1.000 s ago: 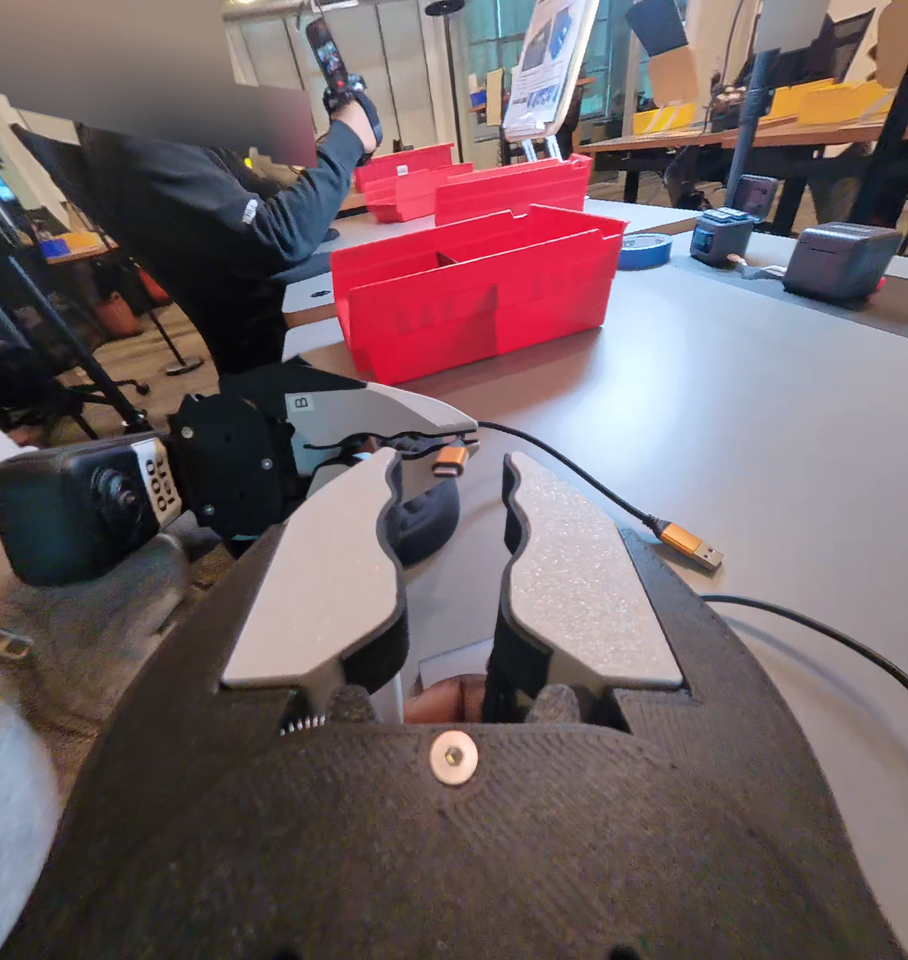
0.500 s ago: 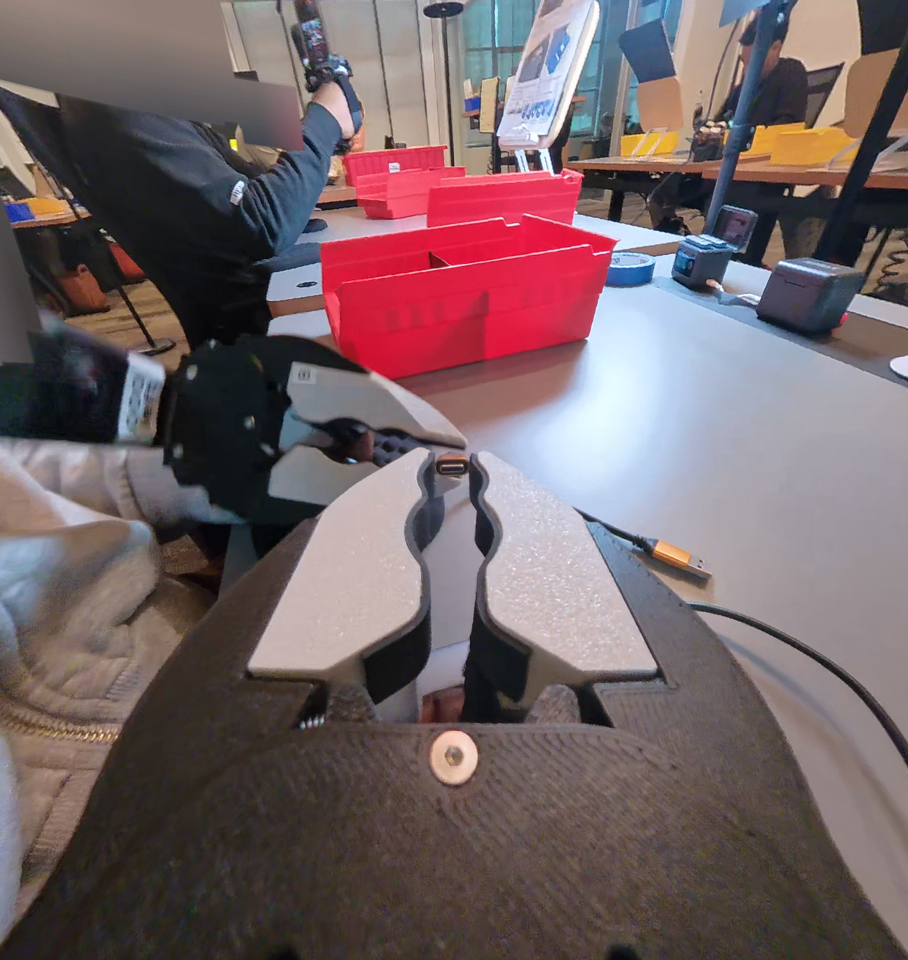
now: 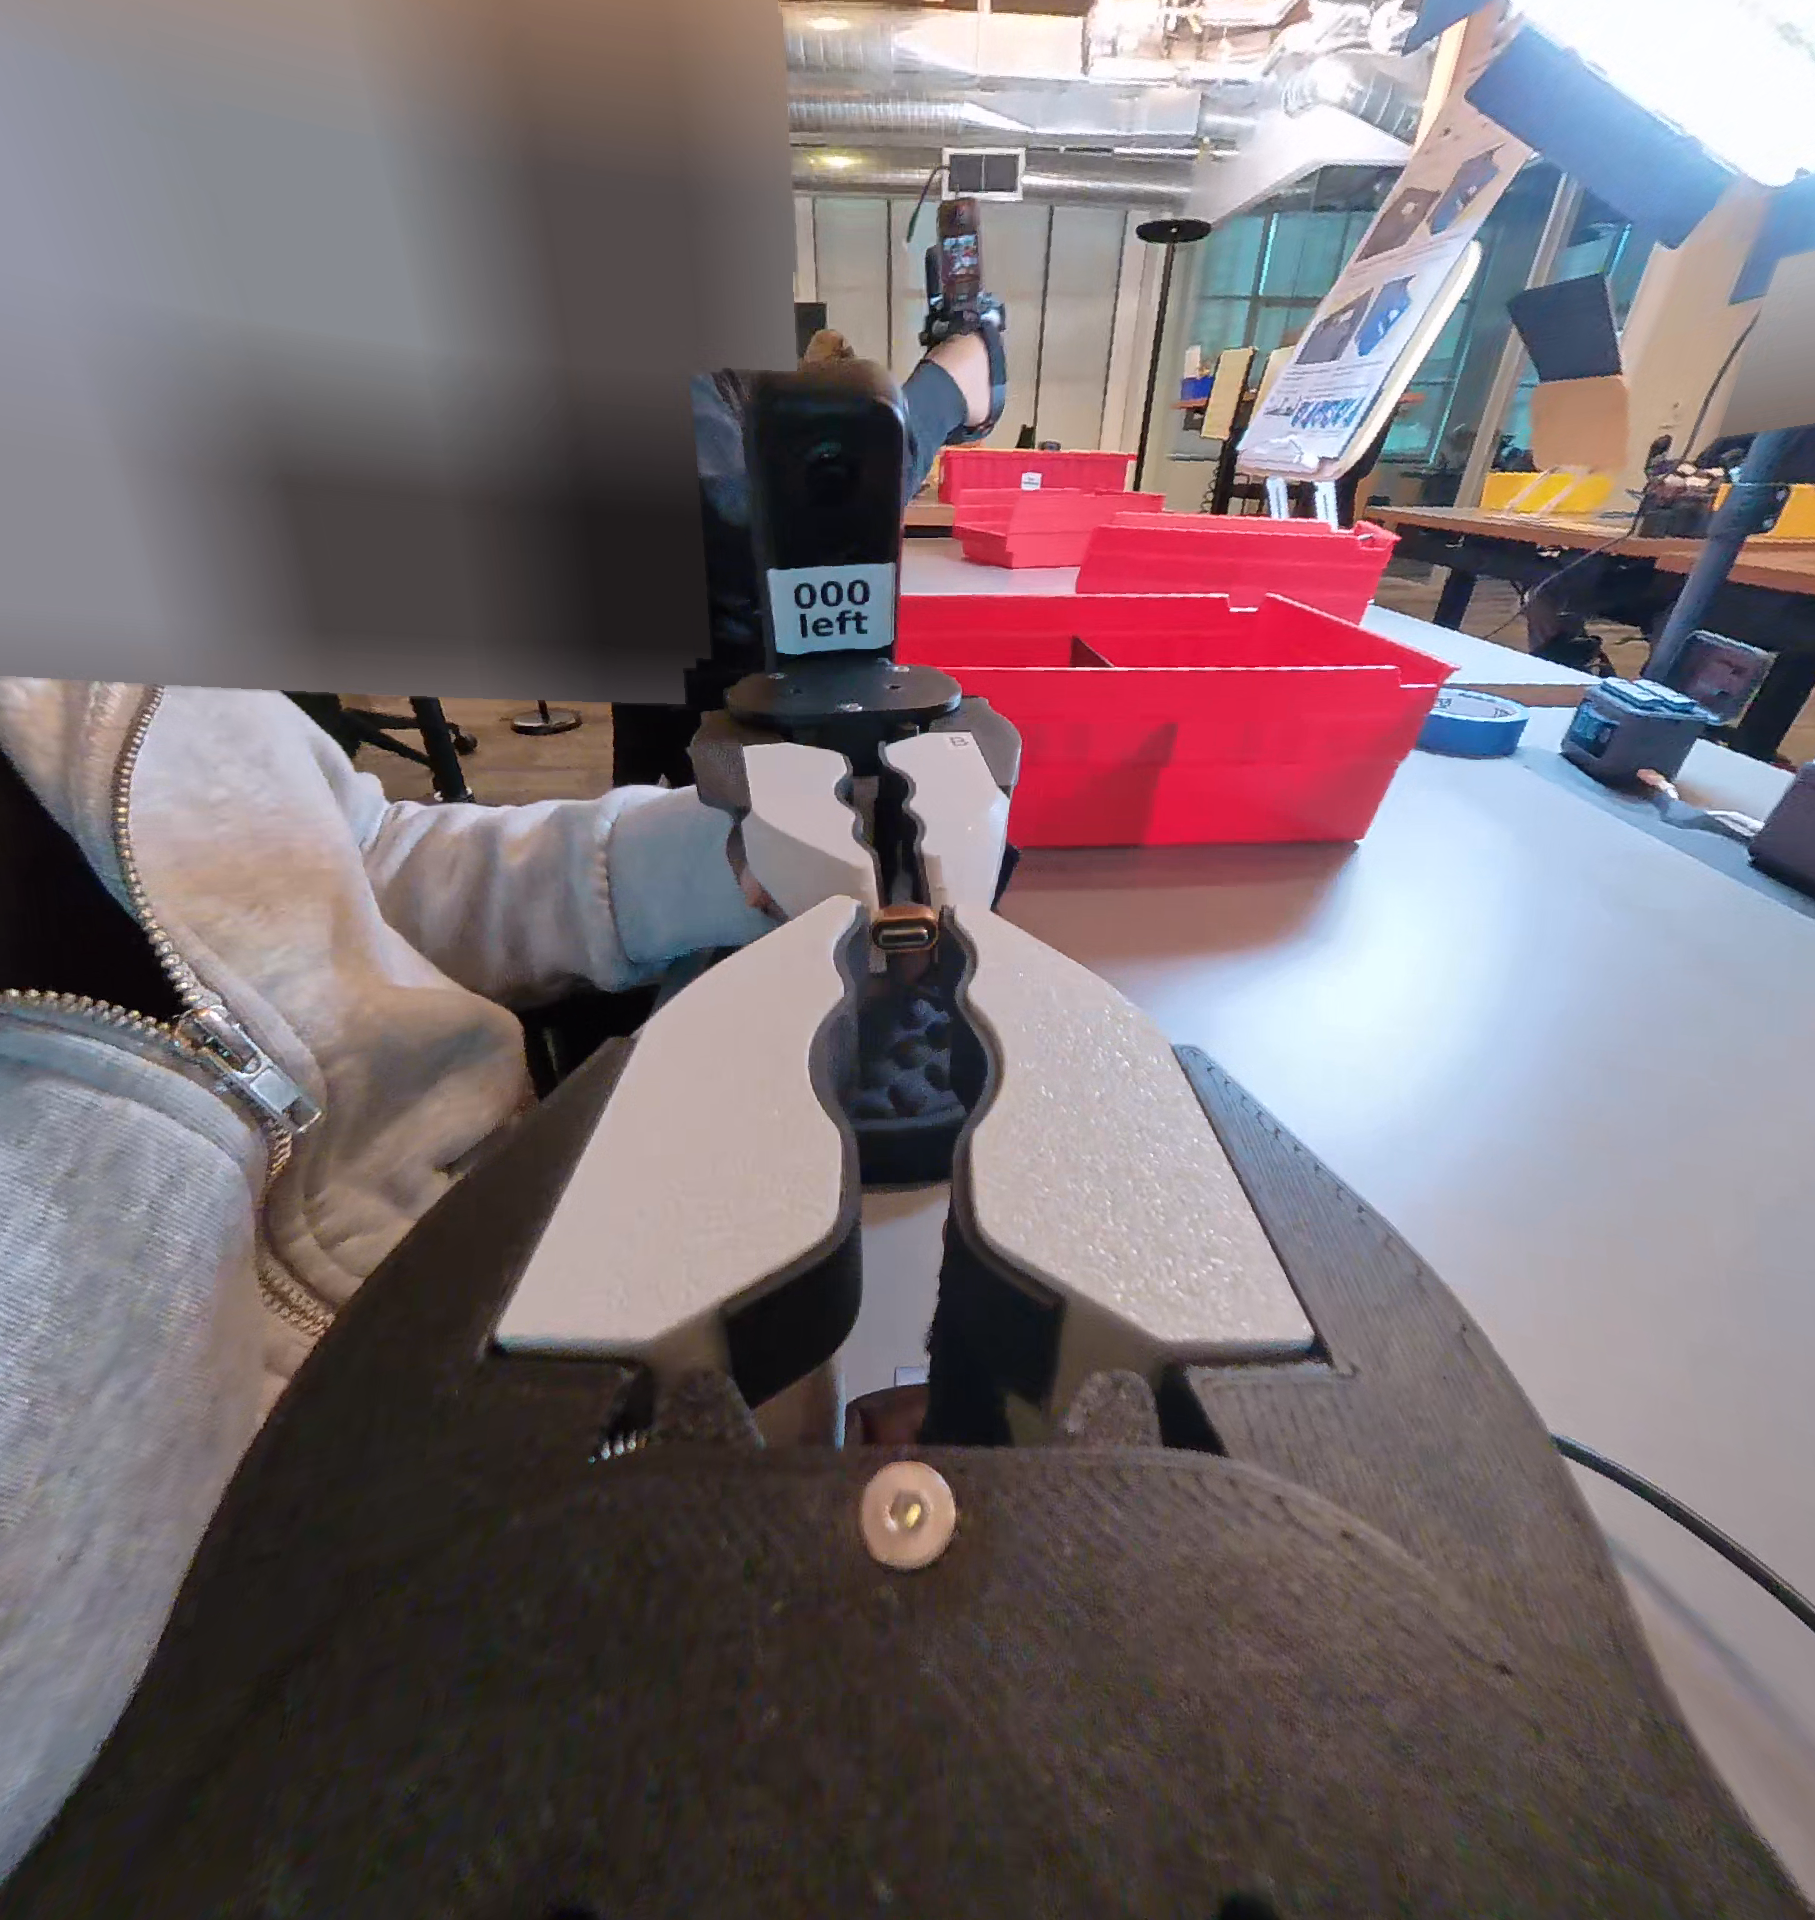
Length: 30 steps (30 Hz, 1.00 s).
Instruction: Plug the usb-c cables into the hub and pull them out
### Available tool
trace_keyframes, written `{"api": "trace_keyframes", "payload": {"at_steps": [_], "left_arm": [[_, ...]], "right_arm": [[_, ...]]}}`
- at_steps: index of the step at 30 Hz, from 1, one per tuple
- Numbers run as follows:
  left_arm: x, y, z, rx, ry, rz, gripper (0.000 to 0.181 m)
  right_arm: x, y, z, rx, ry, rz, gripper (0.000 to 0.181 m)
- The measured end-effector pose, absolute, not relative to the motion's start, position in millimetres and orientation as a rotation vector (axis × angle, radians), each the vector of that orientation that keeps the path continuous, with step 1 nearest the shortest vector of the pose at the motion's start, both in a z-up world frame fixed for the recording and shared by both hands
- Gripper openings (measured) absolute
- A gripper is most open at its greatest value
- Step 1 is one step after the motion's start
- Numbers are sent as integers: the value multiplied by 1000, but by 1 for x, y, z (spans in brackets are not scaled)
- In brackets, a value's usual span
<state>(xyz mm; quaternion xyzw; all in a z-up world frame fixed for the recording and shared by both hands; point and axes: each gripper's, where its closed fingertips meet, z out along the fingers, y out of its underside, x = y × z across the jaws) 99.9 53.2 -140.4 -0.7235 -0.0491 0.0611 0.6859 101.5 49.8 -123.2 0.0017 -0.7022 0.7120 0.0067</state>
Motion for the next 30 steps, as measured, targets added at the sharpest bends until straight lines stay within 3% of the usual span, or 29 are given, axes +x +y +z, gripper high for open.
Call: {"api": "trace_keyframes", "payload": {"at_steps": [5, 7, 10, 30], "left_arm": [[94, 52, -147, -1644, -151, 231, 7], [86, 54, -158, -1720, -200, 307, 7], [85, 60, -172, -1824, -181, 374, 7], [104, 60, -168, -1779, -56, 283, 8]], "right_arm": [[93, 51, -131, -31, -2220, 2134, 13], [87, 56, -131, -33, -2194, 2104, 26], [85, 62, -142, 65, -2198, 1964, 28], [106, 58, -154, 207, -2319, 1944, 12]]}}
